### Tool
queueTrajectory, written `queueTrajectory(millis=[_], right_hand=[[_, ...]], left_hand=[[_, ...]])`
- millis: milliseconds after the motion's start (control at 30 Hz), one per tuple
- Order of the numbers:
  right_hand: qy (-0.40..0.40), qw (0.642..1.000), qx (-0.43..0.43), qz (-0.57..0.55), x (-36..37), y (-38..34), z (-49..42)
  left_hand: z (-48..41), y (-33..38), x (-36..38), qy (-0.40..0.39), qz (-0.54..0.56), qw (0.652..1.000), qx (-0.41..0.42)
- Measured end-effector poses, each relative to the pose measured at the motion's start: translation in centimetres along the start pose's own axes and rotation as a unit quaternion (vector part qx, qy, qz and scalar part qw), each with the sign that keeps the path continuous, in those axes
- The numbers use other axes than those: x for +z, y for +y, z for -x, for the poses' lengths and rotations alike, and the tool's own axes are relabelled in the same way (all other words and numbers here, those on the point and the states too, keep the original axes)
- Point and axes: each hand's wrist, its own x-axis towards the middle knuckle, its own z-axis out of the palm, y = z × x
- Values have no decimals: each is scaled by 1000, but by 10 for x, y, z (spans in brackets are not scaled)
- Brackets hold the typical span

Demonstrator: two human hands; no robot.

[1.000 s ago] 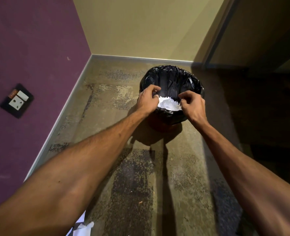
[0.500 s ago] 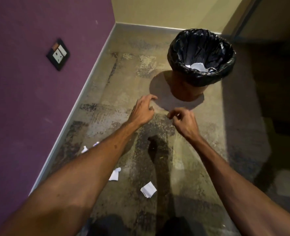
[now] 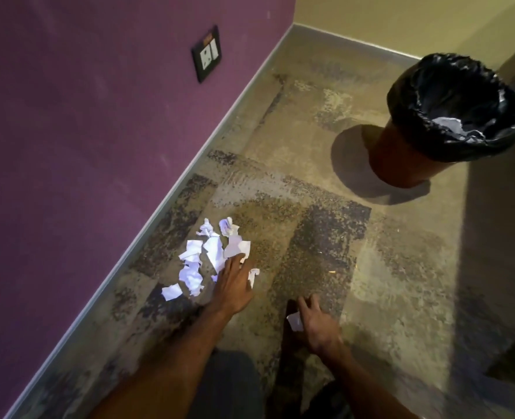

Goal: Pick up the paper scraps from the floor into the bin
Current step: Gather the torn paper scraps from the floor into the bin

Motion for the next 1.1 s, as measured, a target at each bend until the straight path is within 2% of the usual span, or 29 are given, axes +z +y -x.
queueTrajectory(millis=[100,200,267,433,500,600,667,733,800,867,933,1100], right_hand=[[6,999,-23,-36,-8,-10,-7],[-18,995,-59,-76,-24,-21,-30],[-4,994,-63,-92,-40,-36,-46],[111,984,-116,-74,-88,-95,-80],[158,975,-140,-72,-99,-111,-98],[168,973,-152,-52,-111,-131,-131],[153,976,-151,-29,-119,-141,-152],[97,981,-164,24,-122,-145,-174],[38,976,-185,111,-121,-147,-189],[31,973,-190,128,-115,-151,-201],[35,974,-190,119,-109,-155,-208],[72,968,-235,45,-96,-158,-209]], left_hand=[[8,-30,-3,20,5,1000,-7],[6,-45,-12,53,19,998,32],[-2,-47,-25,78,18,996,46],[-37,-46,-58,165,16,985,39],[-51,-47,-68,183,-16,983,10],[-68,-56,-83,104,-54,991,-61],[-78,-74,-88,17,-68,995,-67],[-87,-91,-90,-88,-89,989,-75],[-93,-101,-89,-156,-112,978,-77],[-98,-106,-87,-160,-157,972,-66],[-103,-108,-87,-125,-183,974,-53],[-112,-101,-87,-100,-145,984,-26]])
